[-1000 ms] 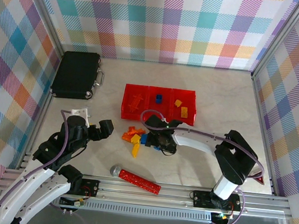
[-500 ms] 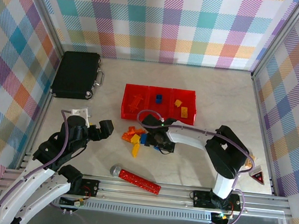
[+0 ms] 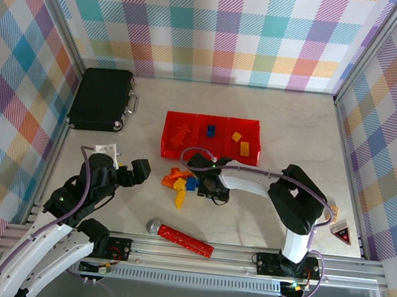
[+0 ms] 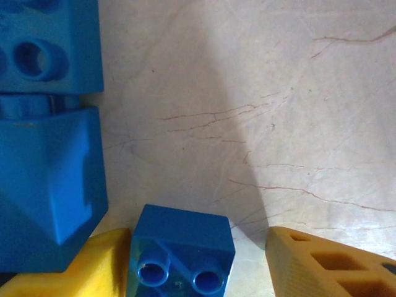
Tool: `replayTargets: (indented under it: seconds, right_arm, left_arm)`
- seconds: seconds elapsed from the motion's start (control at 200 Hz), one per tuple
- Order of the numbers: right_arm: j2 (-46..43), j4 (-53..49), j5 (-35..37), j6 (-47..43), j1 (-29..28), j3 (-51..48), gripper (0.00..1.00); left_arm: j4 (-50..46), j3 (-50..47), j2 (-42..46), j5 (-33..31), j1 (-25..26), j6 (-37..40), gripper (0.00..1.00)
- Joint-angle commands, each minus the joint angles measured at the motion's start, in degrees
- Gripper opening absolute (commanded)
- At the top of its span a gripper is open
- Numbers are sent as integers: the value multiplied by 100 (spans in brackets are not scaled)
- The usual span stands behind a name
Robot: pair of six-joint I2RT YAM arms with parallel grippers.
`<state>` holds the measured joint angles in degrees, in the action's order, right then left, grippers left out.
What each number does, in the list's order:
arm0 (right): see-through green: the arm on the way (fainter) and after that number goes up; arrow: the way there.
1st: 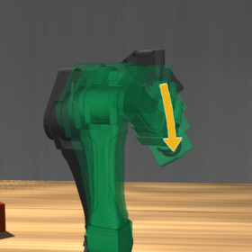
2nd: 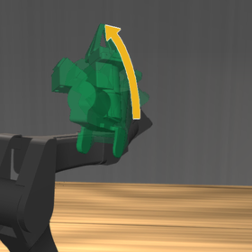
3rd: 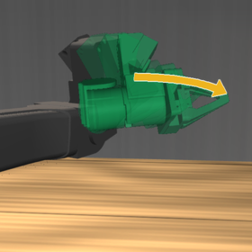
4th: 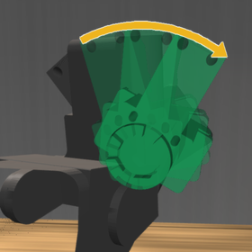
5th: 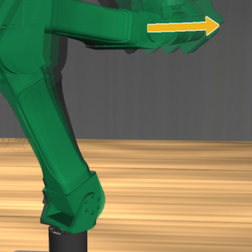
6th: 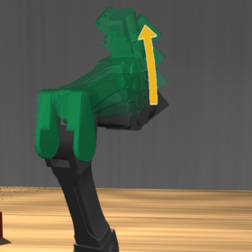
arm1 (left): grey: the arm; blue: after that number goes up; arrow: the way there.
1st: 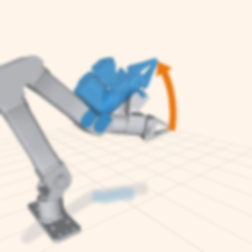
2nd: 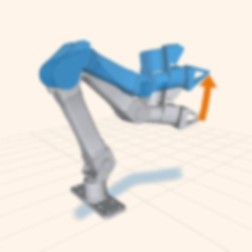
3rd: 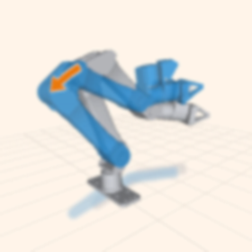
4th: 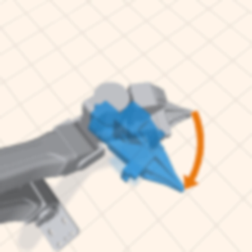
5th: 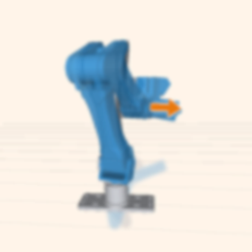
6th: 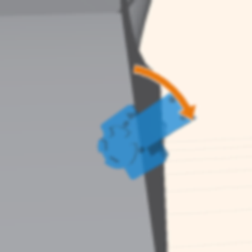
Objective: Sort the legos into containers by color
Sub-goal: Pick up the lego from the center of the table.
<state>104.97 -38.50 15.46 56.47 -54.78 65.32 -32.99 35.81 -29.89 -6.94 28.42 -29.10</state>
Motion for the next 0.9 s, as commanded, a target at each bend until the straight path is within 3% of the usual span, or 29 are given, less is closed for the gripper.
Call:
replayTargets:
  seconds: [0.0, 0.66, 0.895]
  right_arm:
    - [23, -181, 176, -29, -6, -124, 52]
    - [-462, -312, 508, -757, -5, -63, 30]
    - [-974, -633, 994, -1523, -6, 584, 32]
  left_arm:
    - [-41, -57, 26, 14, 58, 42, 100]
    - [-35, -68, 60, 30, 58, 26, 100]
    - [39, -63, 106, 86, 58, 41, 100]
